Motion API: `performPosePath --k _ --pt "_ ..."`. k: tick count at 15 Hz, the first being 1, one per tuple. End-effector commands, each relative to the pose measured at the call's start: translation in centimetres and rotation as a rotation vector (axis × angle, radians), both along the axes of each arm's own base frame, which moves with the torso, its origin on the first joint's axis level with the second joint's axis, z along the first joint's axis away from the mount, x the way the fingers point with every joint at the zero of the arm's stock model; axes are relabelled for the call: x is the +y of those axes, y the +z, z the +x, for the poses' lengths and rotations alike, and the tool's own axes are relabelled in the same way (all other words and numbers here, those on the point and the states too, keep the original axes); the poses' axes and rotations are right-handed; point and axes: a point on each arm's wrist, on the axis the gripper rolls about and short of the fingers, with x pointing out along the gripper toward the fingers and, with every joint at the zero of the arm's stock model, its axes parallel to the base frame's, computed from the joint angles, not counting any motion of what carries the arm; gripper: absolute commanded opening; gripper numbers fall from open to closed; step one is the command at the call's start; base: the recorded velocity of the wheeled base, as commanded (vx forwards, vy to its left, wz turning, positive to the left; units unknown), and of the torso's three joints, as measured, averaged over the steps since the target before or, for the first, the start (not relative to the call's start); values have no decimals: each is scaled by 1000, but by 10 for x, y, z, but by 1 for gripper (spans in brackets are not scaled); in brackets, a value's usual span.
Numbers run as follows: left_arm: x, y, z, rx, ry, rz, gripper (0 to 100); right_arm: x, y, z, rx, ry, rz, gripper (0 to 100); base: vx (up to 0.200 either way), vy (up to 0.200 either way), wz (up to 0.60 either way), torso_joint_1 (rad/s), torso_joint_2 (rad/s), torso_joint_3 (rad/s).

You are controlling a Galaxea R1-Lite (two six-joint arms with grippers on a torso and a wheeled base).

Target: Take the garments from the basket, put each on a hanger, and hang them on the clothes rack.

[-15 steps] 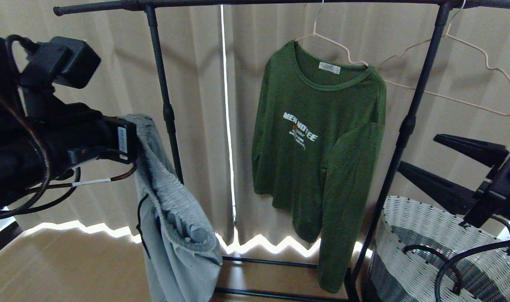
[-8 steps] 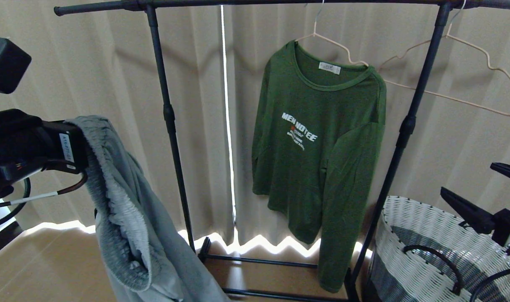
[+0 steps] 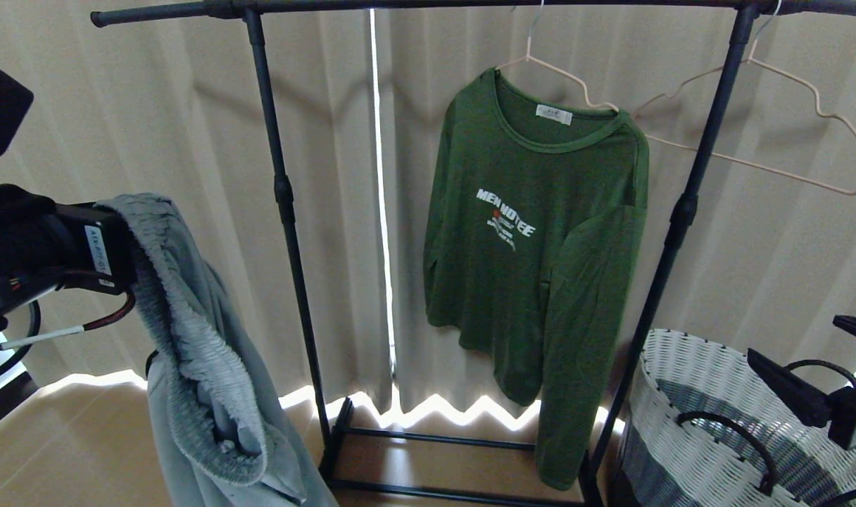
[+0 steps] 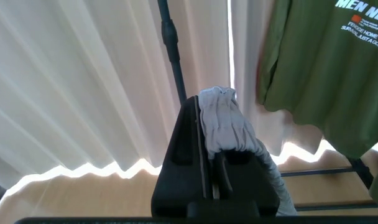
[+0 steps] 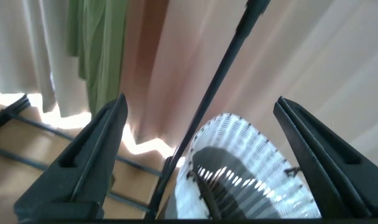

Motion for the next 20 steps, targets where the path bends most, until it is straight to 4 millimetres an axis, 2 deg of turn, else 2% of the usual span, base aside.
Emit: performPosePath --k 1,3,4,5,8,13,17,20 --pt "0 -1 -1 1 1 1 0 0 -4 -1 15 0 2 100 0 0 0 0 0 0" --pt "1 0 -2 -2 1 0 0 0 -5 -2 22 1 3 100 0 0 0 0 0 0" --pt "0 2 0 -6 1 -1 0 1 -14 -13 37 1 4 100 0 0 0 0 0 0" --pt "0 2 0 -6 1 -1 0 1 -14 -14 39 5 3 100 0 0 0 0 0 0" --pt "0 3 0 -9 -1 -2 0 1 -7 -10 13 5 6 100 0 0 0 0 0 0" --pt "0 2 -1 -8 -1 -2 0 1 -7 -10 10 2 23 100 0 0 0 2 -10 -5" --pt "0 1 -1 -6 -1 0 0 1 -8 -10 13 2 24 100 0 0 0 60 -224 -235" --pt "1 1 -2 -6 -1 0 0 1 -9 -11 18 2 26 100 0 0 0 172 -540 -290"
